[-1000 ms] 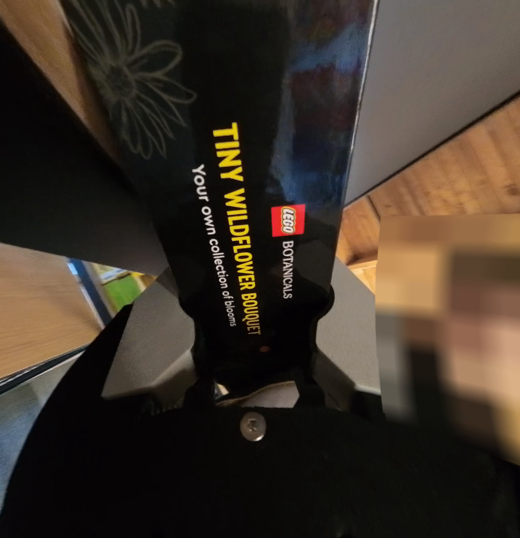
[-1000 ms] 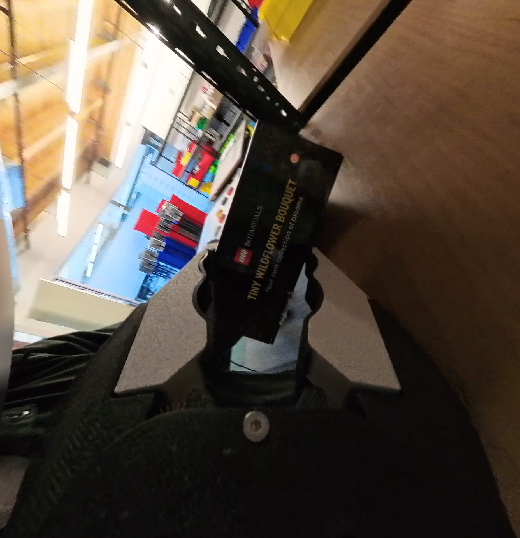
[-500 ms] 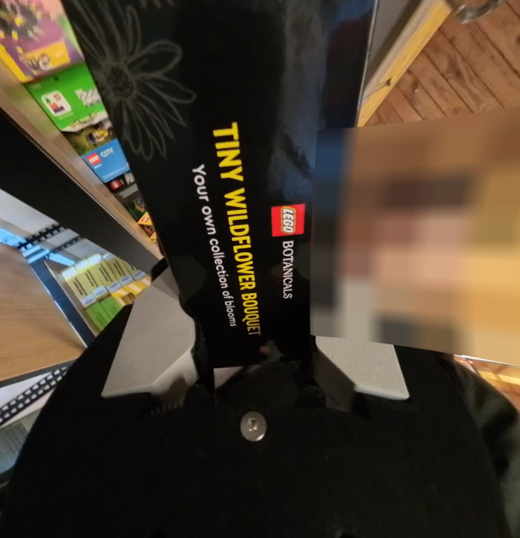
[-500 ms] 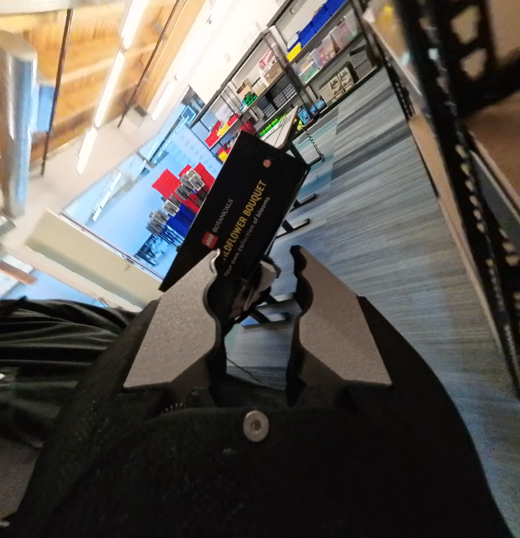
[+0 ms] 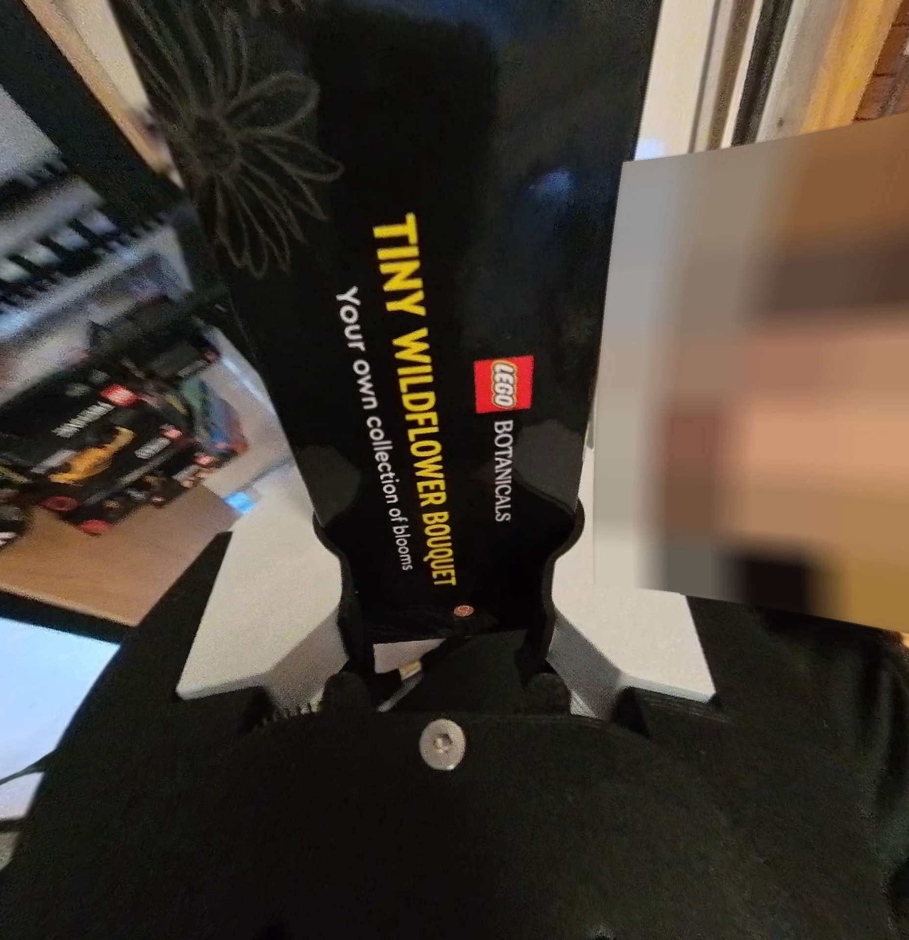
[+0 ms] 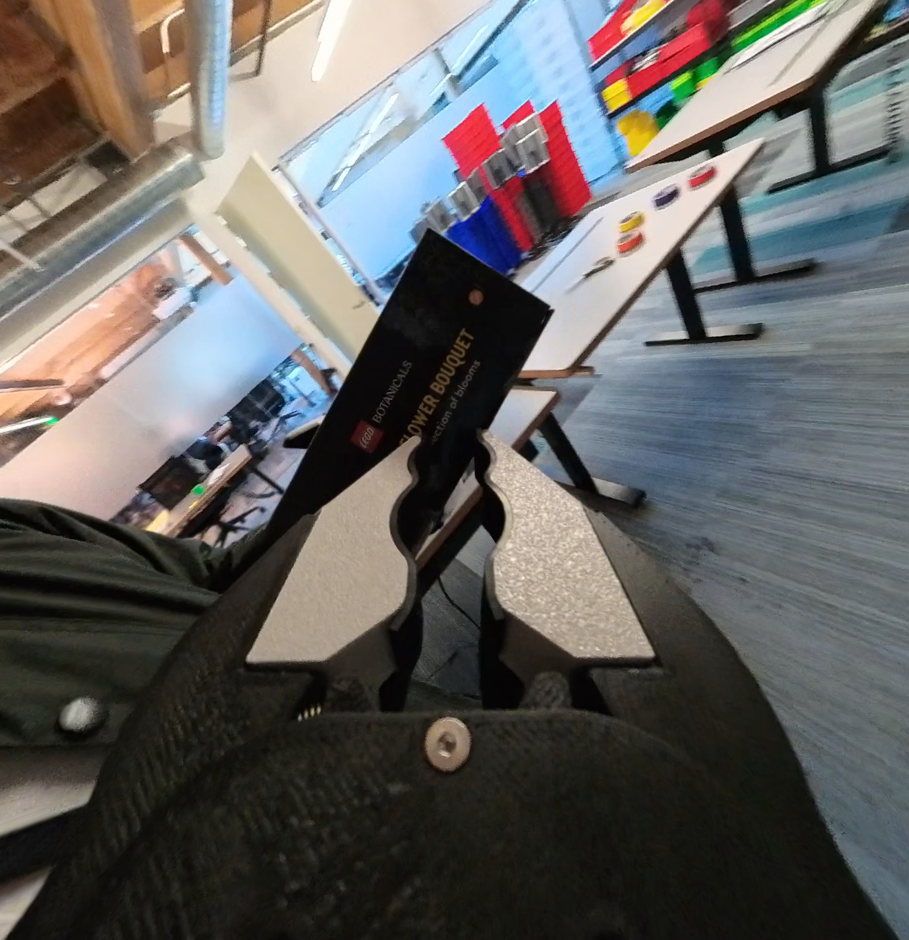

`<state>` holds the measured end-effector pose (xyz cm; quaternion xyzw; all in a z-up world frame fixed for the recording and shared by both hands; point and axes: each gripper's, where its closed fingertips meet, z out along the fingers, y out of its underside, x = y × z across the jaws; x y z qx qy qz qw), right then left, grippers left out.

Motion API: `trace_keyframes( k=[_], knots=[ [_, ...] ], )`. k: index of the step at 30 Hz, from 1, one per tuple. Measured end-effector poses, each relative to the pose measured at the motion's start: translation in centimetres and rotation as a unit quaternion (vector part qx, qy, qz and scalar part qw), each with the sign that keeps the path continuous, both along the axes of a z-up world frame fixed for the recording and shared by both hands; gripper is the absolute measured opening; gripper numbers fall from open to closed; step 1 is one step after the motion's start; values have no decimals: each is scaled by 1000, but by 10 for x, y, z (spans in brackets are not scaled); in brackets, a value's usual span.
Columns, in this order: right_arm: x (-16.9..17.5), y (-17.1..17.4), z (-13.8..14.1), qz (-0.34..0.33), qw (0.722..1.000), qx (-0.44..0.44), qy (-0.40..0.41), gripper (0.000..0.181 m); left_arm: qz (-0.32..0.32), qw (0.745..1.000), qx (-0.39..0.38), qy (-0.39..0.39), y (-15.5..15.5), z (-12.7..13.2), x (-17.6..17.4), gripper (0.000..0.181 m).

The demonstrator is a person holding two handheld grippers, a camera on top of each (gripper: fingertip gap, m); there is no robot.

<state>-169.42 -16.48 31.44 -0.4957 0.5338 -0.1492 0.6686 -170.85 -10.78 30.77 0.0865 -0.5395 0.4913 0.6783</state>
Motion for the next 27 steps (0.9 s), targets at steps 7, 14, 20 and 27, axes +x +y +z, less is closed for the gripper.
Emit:
trace_keyframes(
  k=[7,14,20,27],
  knots=[
    [209,62,-16,73,993,91,-5,31,129,991,19,-21,76,-13,196,88],
    [351,105,-10,155,987,45,12,58,261,964,39,-46,105,-30,360,87],
    [470,99,-42,225,974,-24,29,85,330,944,28,-8,88,-55,485,88],
    [624,87,-78,349,920,83,158,91,425,905,-9,7,61,-68,621,83]
  ],
)
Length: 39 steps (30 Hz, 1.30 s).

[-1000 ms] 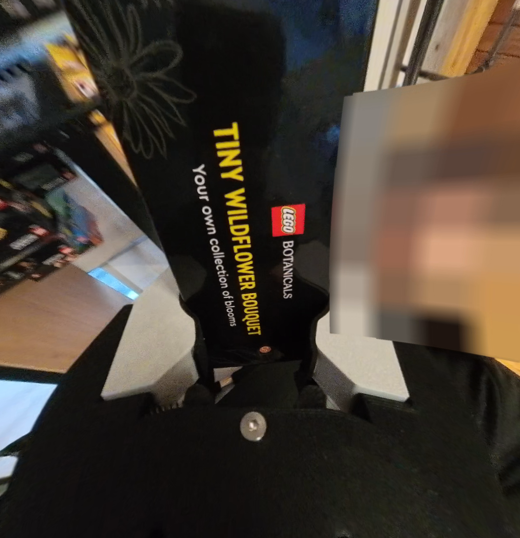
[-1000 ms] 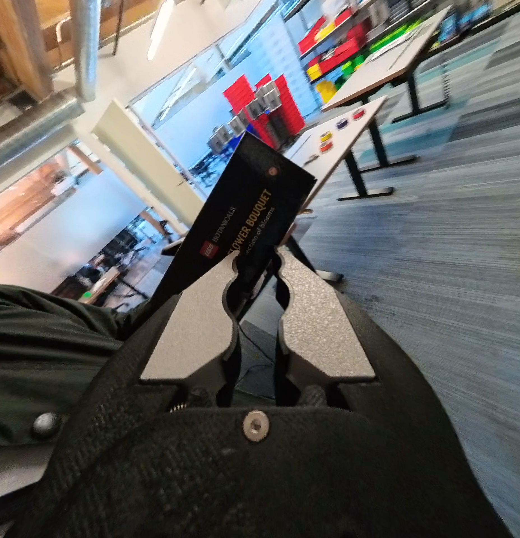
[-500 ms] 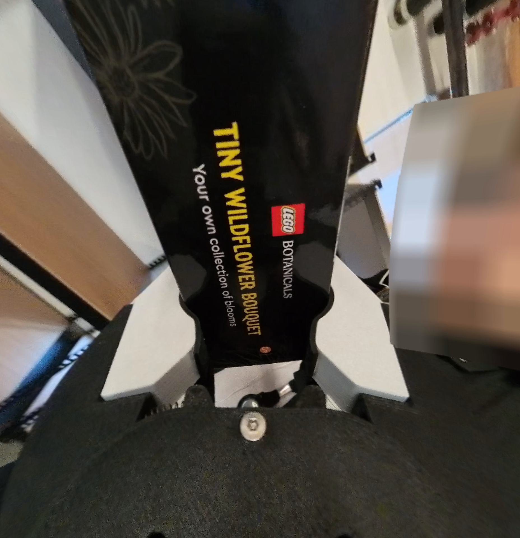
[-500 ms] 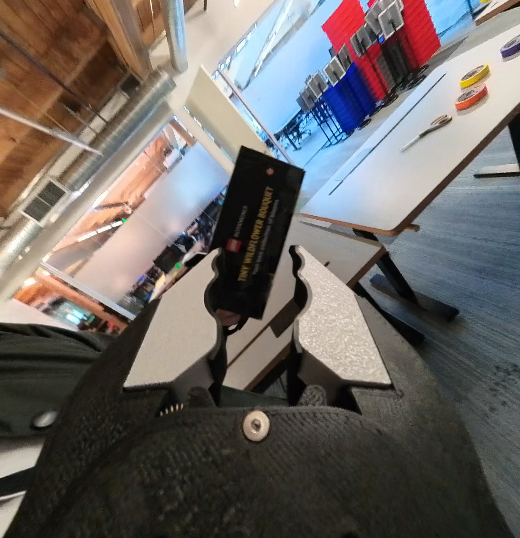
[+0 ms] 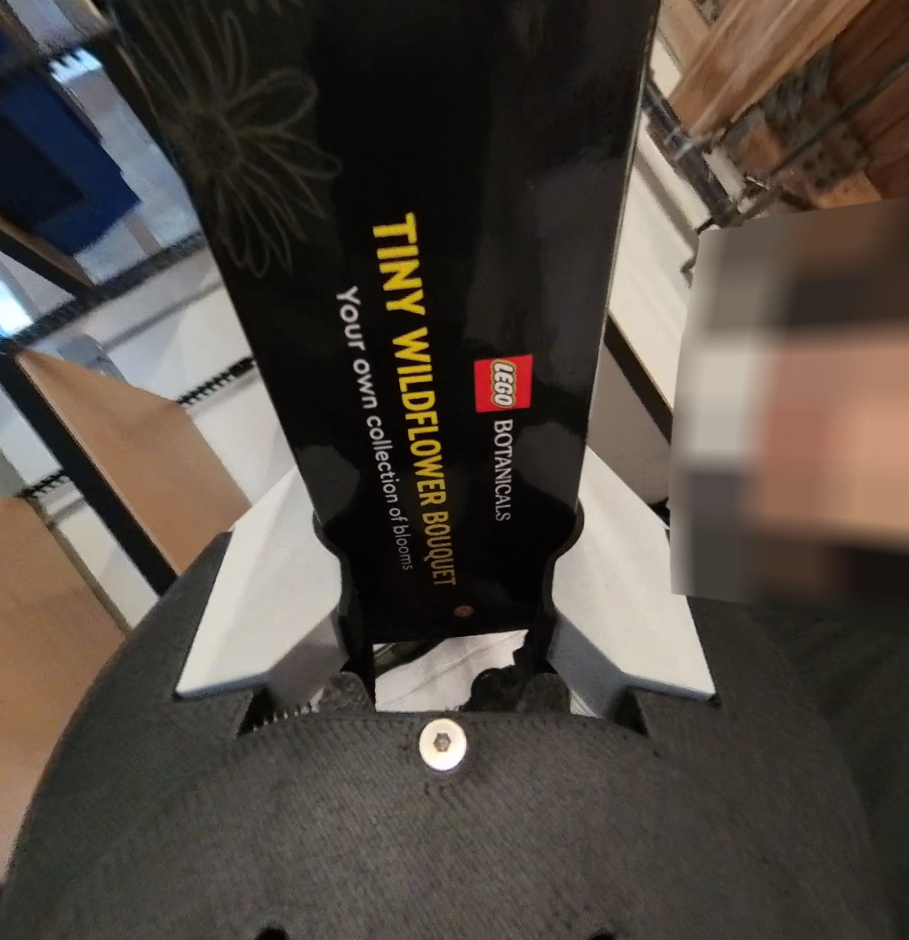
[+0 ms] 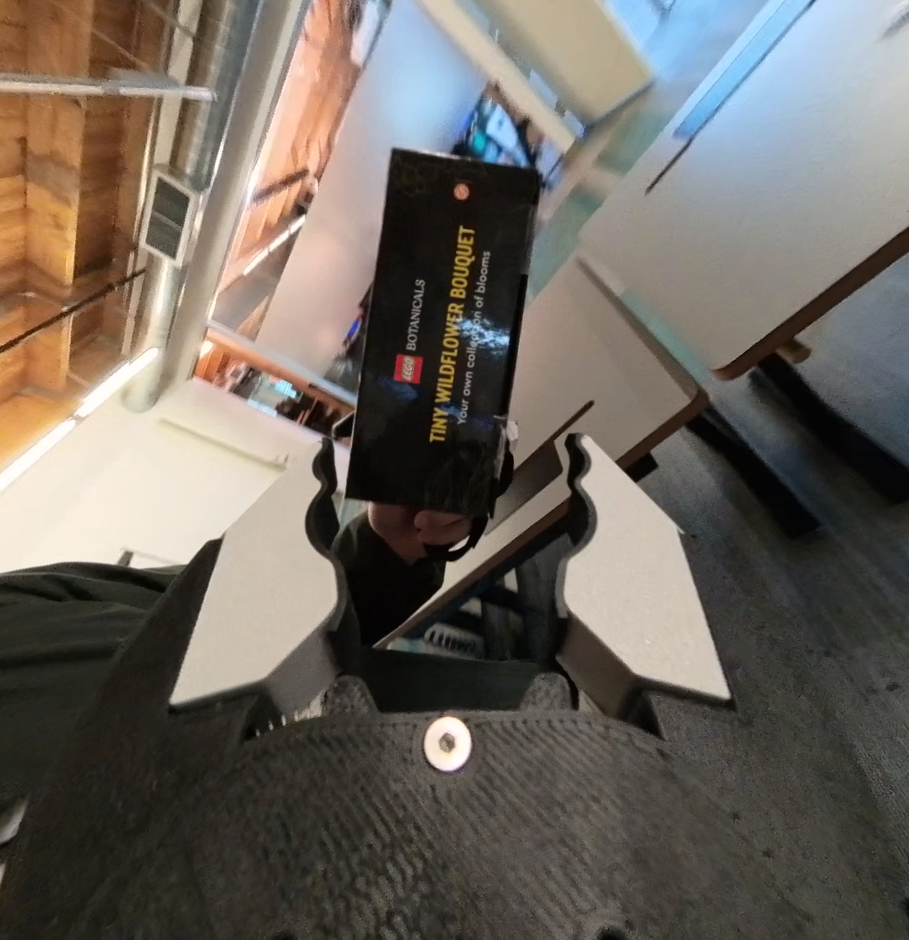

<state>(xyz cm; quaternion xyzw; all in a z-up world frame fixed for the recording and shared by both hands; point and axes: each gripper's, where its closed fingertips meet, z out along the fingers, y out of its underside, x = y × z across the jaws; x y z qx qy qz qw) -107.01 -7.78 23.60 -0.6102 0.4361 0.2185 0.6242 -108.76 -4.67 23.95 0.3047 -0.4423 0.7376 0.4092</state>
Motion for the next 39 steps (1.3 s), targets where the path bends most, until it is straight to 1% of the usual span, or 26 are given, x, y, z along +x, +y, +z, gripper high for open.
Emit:
trace_keyframes(
  k=[4,7,8,10,12,14,16,18,20,22,24,25,27,29,31,33,35,37,39],
  knots=[
    [73,24,-21,79,996,-9,52,89,45,998,52,10,-3,-25,60,83],
    [113,51,-49,159,984,-38,67,71,69,994,85,25,3,-48,100,83],
    [129,61,-60,174,981,-41,76,70,81,992,92,35,10,-57,115,83],
    [161,83,-78,204,975,-31,82,71,113,988,98,45,31,-75,149,83],
    [192,107,-99,229,967,-19,107,70,138,983,109,59,54,-94,183,83],
    [222,131,-120,249,957,-13,146,72,151,979,101,93,81,-111,216,84],
    [251,155,-137,269,945,-4,185,72,150,978,86,120,105,-123,245,85],
    [281,176,-154,289,931,-5,222,70,160,972,92,143,131,-140,275,88],
    [310,196,-171,299,923,-13,240,69,194,960,108,171,162,-161,302,92],
    [340,214,-190,310,915,-19,258,70,254,942,109,189,201,-179,323,98],
    [372,230,-218,321,909,-49,262,69,318,912,145,214,242,-210,332,97],
    [389,238,-237,328,907,-75,253,69,350,897,145,227,260,-219,333,97],
    [418,254,-276,354,899,-134,218,69,414,869,114,246,289,-222,329,94],
    [438,270,-309,393,881,-178,193,69,477,838,94,250,306,-215,320,90],
    [449,286,-332,431,861,-196,188,69,531,801,93,258,311,-211,309,87],
    [455,300,-347,461,846,-198,183,69,579,768,82,261,310,-204,302,86],
    [459,309,-358,477,836,-206,180,70,617,738,75,263,304,-201,297,84],
    [461,314,-365,487,831,-207,173,70,648,713,64,259,292,-196,293,84],
    [461,316,-367,494,825,-201,187,70,668,699,54,251,276,-192,288,84]
  ],
)
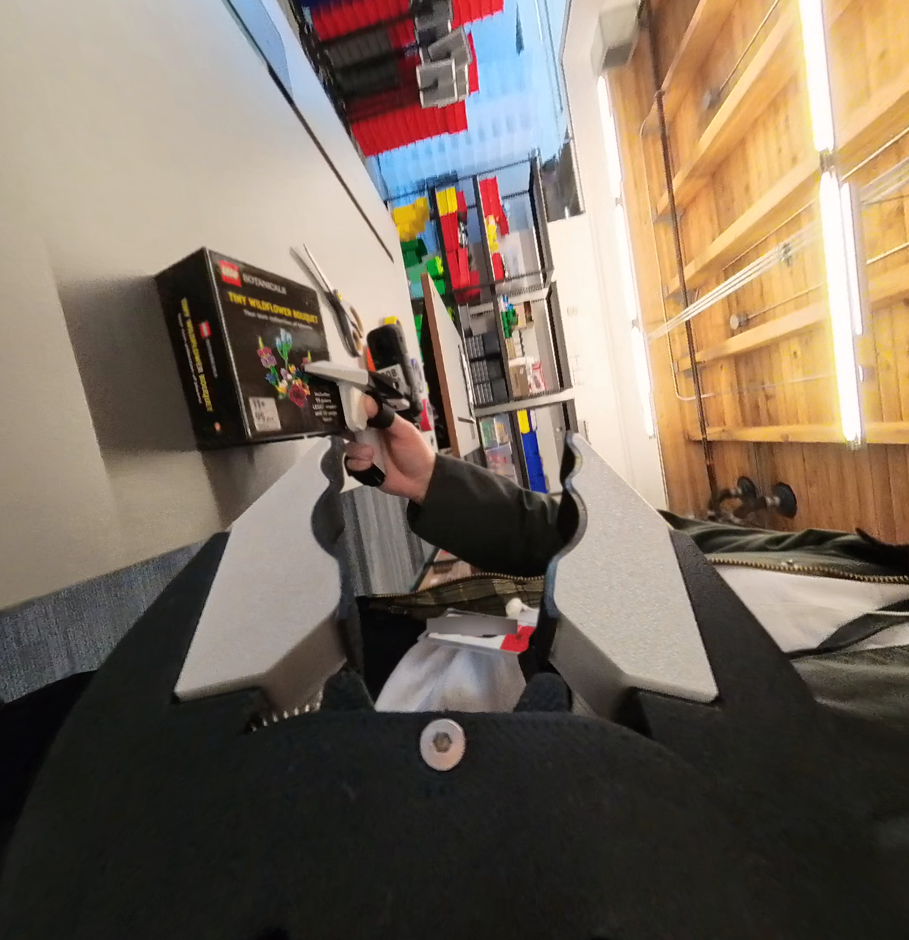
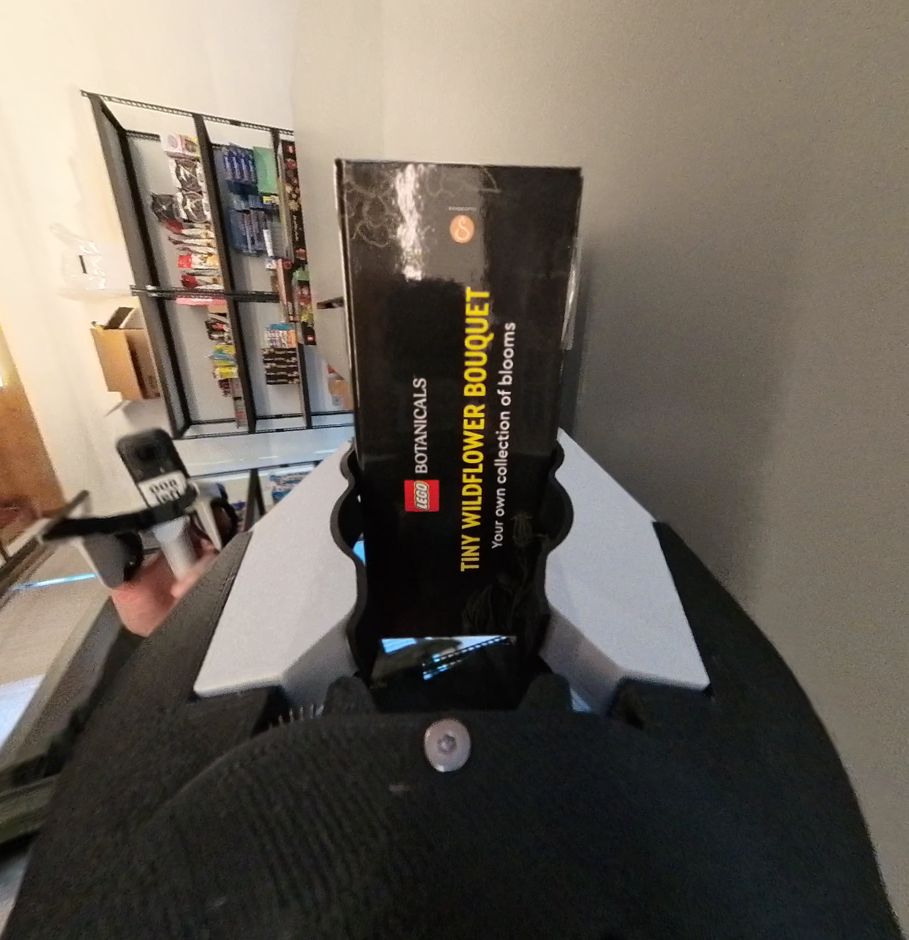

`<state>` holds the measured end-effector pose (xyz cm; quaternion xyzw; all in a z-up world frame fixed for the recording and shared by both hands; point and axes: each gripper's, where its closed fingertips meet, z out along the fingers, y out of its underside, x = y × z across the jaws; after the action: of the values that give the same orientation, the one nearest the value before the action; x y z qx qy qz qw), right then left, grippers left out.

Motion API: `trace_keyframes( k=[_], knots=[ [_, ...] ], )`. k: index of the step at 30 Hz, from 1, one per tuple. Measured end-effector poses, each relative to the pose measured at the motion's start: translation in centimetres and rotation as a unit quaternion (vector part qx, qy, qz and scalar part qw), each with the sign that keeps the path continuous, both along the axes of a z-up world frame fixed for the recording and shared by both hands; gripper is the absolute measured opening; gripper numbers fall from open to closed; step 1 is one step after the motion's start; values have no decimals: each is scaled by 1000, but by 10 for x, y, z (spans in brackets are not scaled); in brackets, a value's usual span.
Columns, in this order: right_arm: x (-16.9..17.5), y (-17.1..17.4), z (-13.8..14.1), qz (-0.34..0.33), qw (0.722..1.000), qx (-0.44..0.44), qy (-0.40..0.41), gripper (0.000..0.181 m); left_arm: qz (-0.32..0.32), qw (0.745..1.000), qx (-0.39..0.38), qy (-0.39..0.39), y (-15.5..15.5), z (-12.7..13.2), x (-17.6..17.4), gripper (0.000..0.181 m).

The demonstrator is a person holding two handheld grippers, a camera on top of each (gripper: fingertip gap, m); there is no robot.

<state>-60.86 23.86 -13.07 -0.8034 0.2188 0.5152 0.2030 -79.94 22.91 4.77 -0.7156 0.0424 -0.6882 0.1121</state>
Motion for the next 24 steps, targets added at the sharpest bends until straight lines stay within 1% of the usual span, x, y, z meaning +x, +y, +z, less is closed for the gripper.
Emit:
trace_keyframes(
  k=[4,6,7,10,13,14,15,16,17,18,19,20,21,22,24],
  knots=[
    [5,0,-7,-9,1000,-7,-1,72,29,999,-25,-24,-28,-2,-16,83],
    [8,0,-7,-19,999,-8,-25,73,37,998,-30,-46,-35,2,-27,82],
    [10,-1,-7,-24,999,-10,-43,75,39,998,-28,-48,-38,4,-33,81],
    [24,-5,-9,-25,989,-4,-145,85,38,998,-5,-41,-45,9,-51,80],
    [32,-11,-12,-11,977,-31,-209,94,35,998,11,-48,-54,15,-66,80],
    [38,-13,-12,-8,969,-35,-244,105,38,998,14,-51,-56,16,-72,80],
    [44,-17,-13,-4,960,-41,-278,120,42,998,15,-53,-58,16,-76,79],
    [46,-22,-12,4,954,-47,-296,125,43,998,14,-53,-60,14,-79,78],
    [47,-26,-8,7,952,-44,-302,124,42,998,13,-52,-63,11,-81,78],
    [47,-29,-1,3,953,-34,-300,119,38,998,13,-50,-65,8,-81,78],
    [46,-30,9,-5,957,-14,-290,109,31,998,15,-44,-67,4,-79,77],
    [42,-31,21,-11,962,14,-274,92,22,999,20,-35,-68,-1,-75,76],
    [37,-31,34,-10,967,48,-252,68,10,999,26,-24,-69,-7,-69,76],
    [31,-32,44,-3,970,75,-231,49,-2,999,33,-12,-70,-12,-60,77],
    [29,-34,49,9,969,93,-228,31,-25,998,57,14,-68,-21,-39,76]
  ],
)
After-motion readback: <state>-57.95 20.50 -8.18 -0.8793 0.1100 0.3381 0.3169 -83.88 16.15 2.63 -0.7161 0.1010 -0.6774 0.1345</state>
